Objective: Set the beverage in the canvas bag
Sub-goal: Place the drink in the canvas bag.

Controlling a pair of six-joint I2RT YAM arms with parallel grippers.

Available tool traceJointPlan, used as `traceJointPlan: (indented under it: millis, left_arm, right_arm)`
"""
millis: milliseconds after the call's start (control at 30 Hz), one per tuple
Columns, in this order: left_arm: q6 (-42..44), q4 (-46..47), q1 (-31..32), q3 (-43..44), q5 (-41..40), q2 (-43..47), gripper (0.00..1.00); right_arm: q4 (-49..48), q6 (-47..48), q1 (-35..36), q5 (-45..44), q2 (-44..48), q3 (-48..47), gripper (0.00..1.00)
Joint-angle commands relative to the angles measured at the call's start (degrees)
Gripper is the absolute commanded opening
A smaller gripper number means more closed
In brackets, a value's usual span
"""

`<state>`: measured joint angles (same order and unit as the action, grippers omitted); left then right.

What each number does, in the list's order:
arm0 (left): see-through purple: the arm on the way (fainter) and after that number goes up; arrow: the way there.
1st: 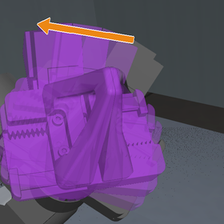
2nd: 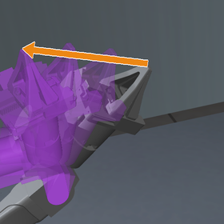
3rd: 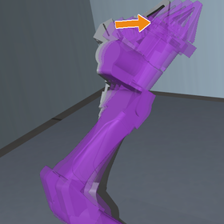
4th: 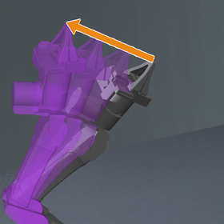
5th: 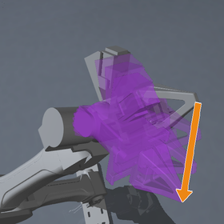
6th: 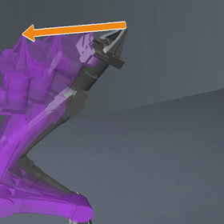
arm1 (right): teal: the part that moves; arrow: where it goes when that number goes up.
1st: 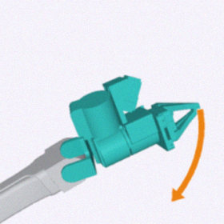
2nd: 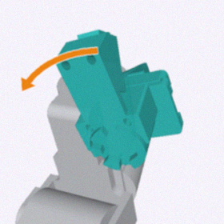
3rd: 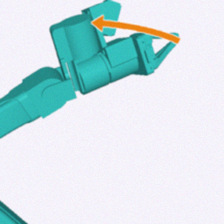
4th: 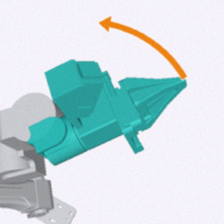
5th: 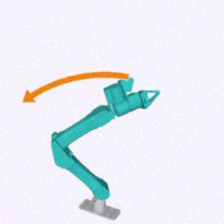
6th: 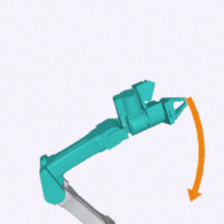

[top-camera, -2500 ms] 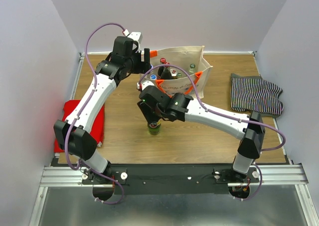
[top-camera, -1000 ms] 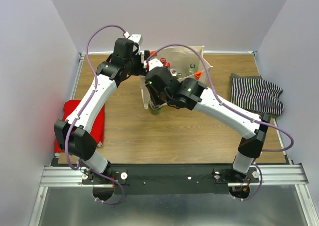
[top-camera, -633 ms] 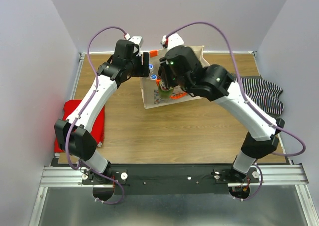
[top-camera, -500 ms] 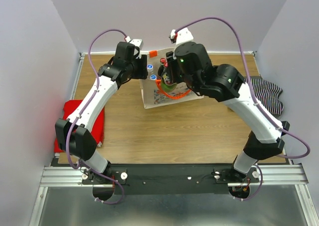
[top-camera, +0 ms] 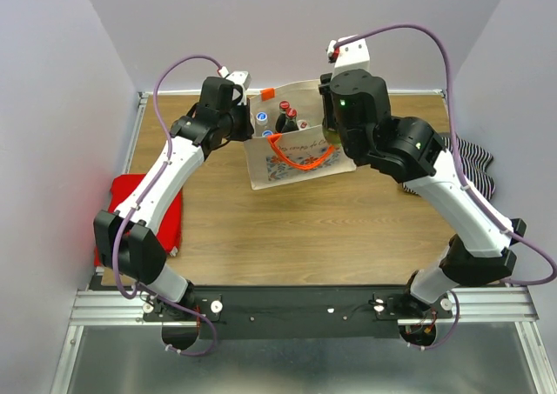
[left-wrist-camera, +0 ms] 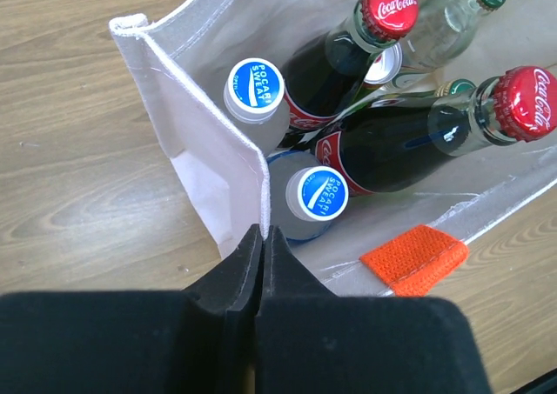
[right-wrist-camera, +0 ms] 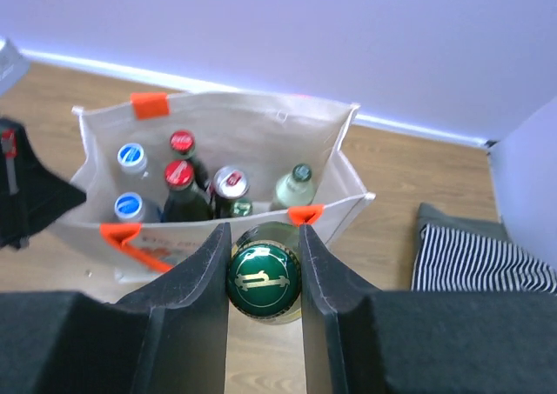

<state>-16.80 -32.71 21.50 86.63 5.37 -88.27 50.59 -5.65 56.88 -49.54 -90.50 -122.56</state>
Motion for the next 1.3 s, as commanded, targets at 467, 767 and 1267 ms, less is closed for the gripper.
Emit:
traceJointPlan:
  millis: [467,767,1267]
  left_arm:
    - [-0.61,2.74,-0.23,-2.34,4.04,2.49,0.00]
    - [-0.17,2.83,-0.23,-2.26,4.13,2.58,0.00]
    - [0.10,2.74,-0.14,-1.38,3.95,2.40,0.00]
  right_arm:
    - [-25.36,1.26,-15.30,9.80,4.46,9.44,0.01]
    - [-29.23,3.36,-17.68,13.06,2.78,8.14,0.01]
    - [-34.76,6.44,-19.61,16.40,0.24,8.74,0.01]
